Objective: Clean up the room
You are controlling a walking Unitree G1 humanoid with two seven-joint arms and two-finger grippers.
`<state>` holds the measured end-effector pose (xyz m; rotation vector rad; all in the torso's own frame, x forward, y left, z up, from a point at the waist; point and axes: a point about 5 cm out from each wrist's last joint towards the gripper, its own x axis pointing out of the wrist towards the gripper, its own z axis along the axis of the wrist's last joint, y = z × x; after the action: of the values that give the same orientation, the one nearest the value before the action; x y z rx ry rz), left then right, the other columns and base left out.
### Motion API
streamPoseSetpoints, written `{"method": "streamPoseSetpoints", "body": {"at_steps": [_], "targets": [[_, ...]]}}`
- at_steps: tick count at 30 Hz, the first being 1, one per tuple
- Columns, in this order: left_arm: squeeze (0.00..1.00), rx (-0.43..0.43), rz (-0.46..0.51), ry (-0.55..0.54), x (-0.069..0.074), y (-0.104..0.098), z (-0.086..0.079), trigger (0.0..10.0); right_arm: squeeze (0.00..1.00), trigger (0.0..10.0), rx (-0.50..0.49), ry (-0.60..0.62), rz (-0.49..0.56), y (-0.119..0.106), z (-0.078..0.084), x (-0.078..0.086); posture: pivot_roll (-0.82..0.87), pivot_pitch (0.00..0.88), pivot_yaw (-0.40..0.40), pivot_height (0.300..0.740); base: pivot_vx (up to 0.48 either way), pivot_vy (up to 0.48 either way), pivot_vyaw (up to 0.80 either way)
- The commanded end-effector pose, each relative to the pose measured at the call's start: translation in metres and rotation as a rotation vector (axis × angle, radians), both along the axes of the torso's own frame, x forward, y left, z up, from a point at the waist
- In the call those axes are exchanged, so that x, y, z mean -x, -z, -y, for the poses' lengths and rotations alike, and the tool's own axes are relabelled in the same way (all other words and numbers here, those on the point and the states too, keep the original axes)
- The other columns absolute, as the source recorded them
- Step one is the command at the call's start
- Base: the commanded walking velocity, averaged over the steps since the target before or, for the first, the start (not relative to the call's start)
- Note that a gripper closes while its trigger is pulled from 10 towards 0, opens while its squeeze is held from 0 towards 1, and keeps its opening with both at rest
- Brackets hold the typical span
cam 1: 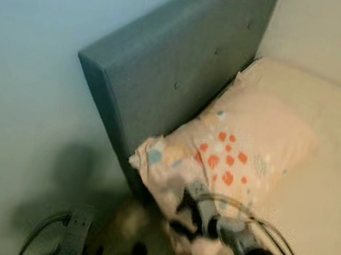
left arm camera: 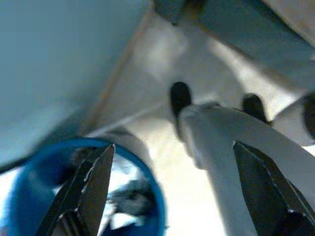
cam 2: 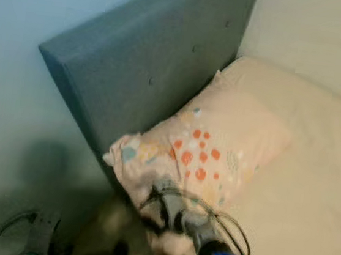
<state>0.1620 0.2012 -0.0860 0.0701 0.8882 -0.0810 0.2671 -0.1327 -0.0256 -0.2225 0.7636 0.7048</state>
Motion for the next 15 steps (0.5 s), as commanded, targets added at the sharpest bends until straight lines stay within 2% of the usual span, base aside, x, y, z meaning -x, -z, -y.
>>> {"method": "streamPoseSetpoints", "body": {"at_steps": [1, 5, 6, 7, 8, 10, 12, 14, 15], "targets": [[0.00, 0.001, -0.015, -0.003, 0.008, 0.003, -0.001, 10.0, 0.00, 10.0, -0.002, 0.031, -0.050, 0.007, -0.005, 0.007, -0.10, 0.165, 0.084, 0.695, 0.000, 0.000, 0.00], [0.00, 0.013, -0.008, 0.000, 0.016, 0.005, 0.002, 10.0, 0.00, 10.0, 0.096, -0.003, -0.046, 0.012, -0.004, 0.010, -0.08, 0.211, 0.085, 0.695, 0.000, 0.000, 0.00], [0.00, 0.026, 0.006, 0.002, 0.020, 0.006, 0.004, 10.0, 0.00, 10.0, 0.109, 0.017, -0.038, 0.011, -0.003, 0.009, -0.06, 0.252, 0.087, 0.695, 0.000, 0.000, 0.00], [0.00, 0.035, 0.015, 0.003, 0.023, 0.006, 0.005, 10.0, 0.00, 10.0, 0.112, 0.037, -0.033, 0.011, -0.002, 0.008, -0.06, 0.252, 0.087, 0.695, 0.000, 0.000, 0.00], [0.00, 0.044, 0.035, 0.013, 0.028, 0.006, 0.007, 10.0, 0.00, 10.0, 0.042, 0.060, -0.056, 0.009, -0.006, 0.007, -0.03, 0.296, 0.083, 0.695, 0.000, 0.000, 0.00], [0.00, 0.053, 0.056, 0.026, 0.035, 0.005, 0.009, 10.0, 0.00, 10.0, -0.078, 0.072, -0.096, 0.007, -0.012, 0.008, -0.01, 0.320, 0.082, 0.695, 0.000, 0.000, 0.00], [0.00, 0.055, 0.061, 0.029, 0.038, 0.005, 0.010, 10.0, 0.00, 10.0, -0.108, 0.072, -0.107, 0.007, -0.014, 0.009, -0.01, 0.320, 0.082, 0.695, 0.000, 0.000, 0.00], [0.00, 0.052, 0.067, 0.027, 0.042, 0.005, 0.009, 10.0, 0.00, 10.0, -0.095, 0.025, -0.103, 0.007, -0.017, 0.009, 0.00, 0.346, 0.080, 0.695, 0.000, 0.000, 0.00], [0.00, 0.042, 0.082, 0.030, 0.053, 0.003, 0.005, 10.0, 0.00, 10.0, 0.027, -0.040, -0.074, 0.008, -0.013, 0.009, 0.02, 0.387, 0.077, 0.695, 0.000, 0.000, 0.00]]}}
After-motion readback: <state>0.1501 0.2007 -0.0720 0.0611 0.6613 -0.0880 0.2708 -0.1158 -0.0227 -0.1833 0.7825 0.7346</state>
